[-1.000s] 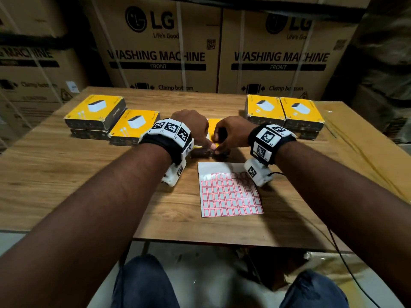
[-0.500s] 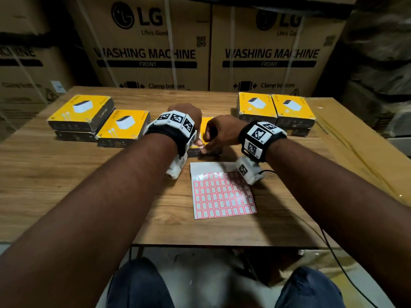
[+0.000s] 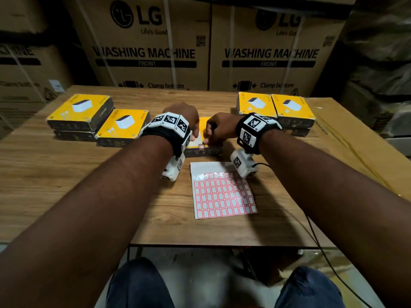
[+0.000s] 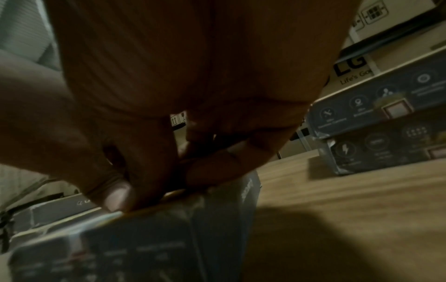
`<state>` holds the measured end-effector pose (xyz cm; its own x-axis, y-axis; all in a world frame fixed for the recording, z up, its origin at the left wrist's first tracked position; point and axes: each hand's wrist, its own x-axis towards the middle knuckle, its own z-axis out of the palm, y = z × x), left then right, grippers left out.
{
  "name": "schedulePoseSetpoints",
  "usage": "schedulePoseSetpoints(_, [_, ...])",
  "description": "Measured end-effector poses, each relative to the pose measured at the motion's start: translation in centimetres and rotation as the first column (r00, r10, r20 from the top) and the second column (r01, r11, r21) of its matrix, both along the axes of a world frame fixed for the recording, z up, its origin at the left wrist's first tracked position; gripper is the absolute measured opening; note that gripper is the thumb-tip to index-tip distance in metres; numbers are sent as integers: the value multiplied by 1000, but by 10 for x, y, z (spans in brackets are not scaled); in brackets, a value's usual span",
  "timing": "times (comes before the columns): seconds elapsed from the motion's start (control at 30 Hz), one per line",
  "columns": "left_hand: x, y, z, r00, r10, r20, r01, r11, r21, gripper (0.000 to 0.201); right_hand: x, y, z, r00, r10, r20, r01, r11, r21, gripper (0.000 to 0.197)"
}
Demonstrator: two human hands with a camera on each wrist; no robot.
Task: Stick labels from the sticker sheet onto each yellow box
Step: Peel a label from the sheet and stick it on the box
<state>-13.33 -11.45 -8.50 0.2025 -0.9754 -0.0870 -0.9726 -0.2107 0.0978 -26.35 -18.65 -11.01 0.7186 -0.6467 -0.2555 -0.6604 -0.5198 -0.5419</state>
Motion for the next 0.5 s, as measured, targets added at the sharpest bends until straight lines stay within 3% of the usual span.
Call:
schedulePoseSetpoints(0.17, [4,2,-1,999,-23,-39,23,1000,-21,14,2,4,-3,999,-42,22,41,998,56,26])
schedulePoseSetpoints(0.3, [6,1,-1,997,-40,-62,40,999,1,17,3,10,0,997,-10,-74,3,996,-92,36])
schedulePoseSetpoints(0.5, [9,3,-1,996,-75,-57,78,996,39,23,5,9,2,997,-20,-69,16,999,-52,27])
